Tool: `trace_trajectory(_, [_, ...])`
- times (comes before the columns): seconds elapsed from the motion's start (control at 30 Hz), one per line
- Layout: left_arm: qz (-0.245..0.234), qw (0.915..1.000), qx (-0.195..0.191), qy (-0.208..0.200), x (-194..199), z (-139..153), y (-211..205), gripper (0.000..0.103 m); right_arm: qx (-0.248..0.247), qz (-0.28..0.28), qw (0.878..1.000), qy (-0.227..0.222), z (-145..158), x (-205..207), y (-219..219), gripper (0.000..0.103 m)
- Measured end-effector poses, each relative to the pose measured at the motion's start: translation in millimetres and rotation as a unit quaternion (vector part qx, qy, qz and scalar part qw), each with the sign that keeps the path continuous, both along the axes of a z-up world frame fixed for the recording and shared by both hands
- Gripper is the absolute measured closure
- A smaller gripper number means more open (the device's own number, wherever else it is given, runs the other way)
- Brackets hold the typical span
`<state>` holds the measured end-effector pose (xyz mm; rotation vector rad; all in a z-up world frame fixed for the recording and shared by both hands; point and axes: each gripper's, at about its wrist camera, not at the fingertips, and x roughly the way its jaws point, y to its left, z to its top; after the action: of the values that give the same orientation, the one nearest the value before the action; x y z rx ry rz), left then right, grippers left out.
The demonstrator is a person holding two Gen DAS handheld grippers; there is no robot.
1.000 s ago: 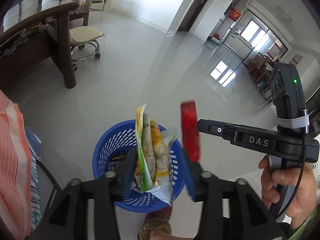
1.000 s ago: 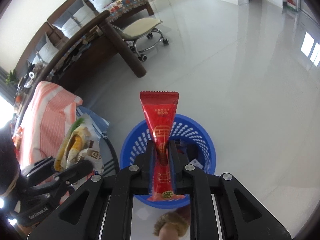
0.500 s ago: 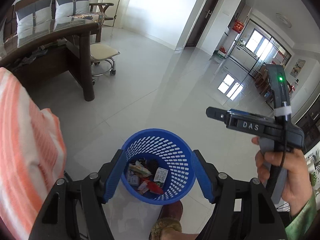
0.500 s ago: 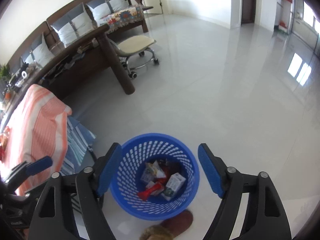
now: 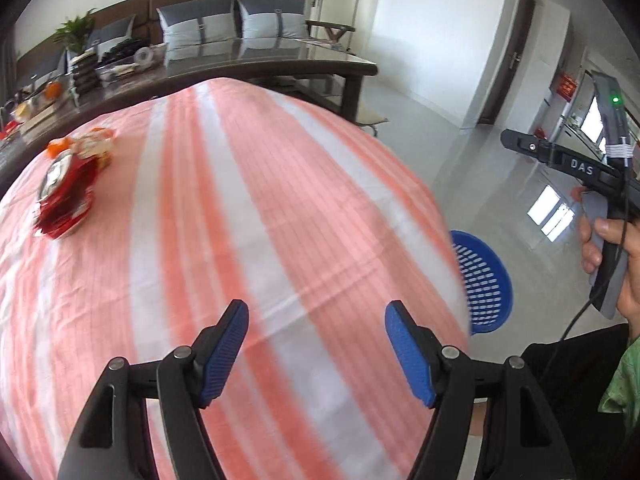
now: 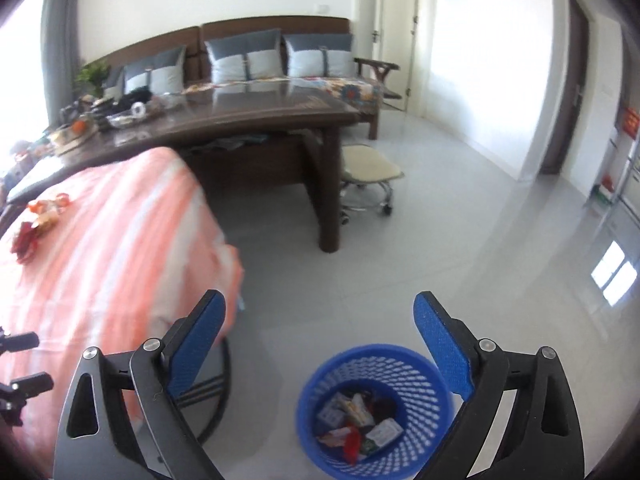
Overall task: Collect trash
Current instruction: 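Bring both tools back over the table toward the red soda can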
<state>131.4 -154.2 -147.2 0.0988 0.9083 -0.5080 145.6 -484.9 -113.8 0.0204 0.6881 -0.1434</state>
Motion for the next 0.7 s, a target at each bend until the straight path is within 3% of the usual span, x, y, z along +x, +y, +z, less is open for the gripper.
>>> trace_trajectory(0.13, [0.045, 0.9988, 0.017, -0.008, 2.3, -1.9, 56.0, 0.031, 0.018, 0.105, 0.994, -0.012, -4.7, 11.7, 92.1, 0.006])
trace_trajectory(0.3, [0.087, 0.9959, 0.025, -0.006, 14.9, -5.2, 115.6, 0.031, 0.012, 0.221, 0.975, 0.031, -34.8, 16.5, 200.6, 0.006])
trace_trajectory(0.4, [0.096, 0.9954, 0.007, 0.002, 30.3, -8.3, 143.2, 0.030, -0.009, 0.275, 0.959, 0.061, -59.0, 14.8, 250.8, 0.006])
trace_trajectory(0.53, [0.083, 0.9962, 0.026, 0.003, 61.2, -9.6, 153.1, 0.027, -0.025, 0.317, 0.944, 0.091, -77.3, 18.0, 289.9, 0.006])
trace_trajectory(0.7, [0.057, 0.9968, 0.055, -0.004, 103.1, -15.2, 154.7, 0.016, -0.007, 0.314, 0.943, 0.112, -83.9, 32.7, 307.6, 0.005])
